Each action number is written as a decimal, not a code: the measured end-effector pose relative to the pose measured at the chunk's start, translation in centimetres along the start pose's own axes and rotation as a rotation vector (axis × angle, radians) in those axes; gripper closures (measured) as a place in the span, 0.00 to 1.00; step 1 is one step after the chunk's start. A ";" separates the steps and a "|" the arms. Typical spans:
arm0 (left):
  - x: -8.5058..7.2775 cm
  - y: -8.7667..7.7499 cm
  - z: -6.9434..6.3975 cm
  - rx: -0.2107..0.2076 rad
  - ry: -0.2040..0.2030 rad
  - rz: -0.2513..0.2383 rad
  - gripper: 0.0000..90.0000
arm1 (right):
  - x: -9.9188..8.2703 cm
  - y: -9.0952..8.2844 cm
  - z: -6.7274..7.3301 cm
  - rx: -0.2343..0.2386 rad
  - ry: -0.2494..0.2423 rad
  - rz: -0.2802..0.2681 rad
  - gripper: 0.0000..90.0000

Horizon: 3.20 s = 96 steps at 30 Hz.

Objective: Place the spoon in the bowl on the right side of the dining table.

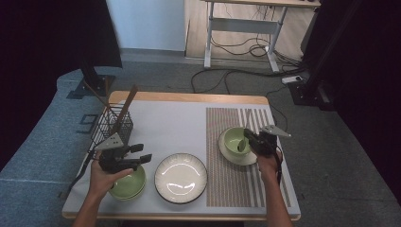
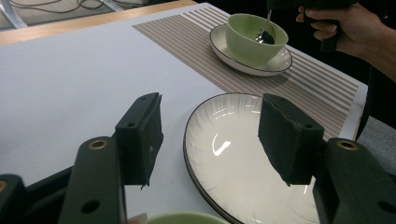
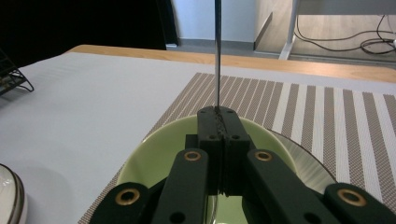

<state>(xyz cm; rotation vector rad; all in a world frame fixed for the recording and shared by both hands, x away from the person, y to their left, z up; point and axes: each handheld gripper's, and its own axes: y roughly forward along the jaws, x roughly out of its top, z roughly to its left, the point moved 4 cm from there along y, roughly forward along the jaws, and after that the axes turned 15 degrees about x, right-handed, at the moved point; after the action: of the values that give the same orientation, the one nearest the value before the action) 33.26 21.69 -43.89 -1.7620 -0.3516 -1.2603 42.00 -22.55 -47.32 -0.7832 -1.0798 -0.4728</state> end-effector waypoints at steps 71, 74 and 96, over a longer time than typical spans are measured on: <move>-0.2 0.2 -0.3 -0.025 -0.010 -0.004 0.46 | -2.1 -1.1 -3.9 -0.153 0.078 0.030 0.83; -0.2 0.2 -0.3 -0.027 -0.012 -0.005 0.46 | -2.0 -1.2 -3.8 -0.143 0.083 0.022 0.83; 0.0 0.0 0.0 -0.016 -0.020 -0.017 0.46 | -0.5 -1.1 -0.8 -0.037 0.022 -0.007 0.77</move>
<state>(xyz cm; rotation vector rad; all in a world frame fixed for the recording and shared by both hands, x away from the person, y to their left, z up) 33.24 21.70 -43.91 -1.7897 -0.3693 -1.2610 41.51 -23.83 -47.60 -0.8052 -1.0564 -0.5079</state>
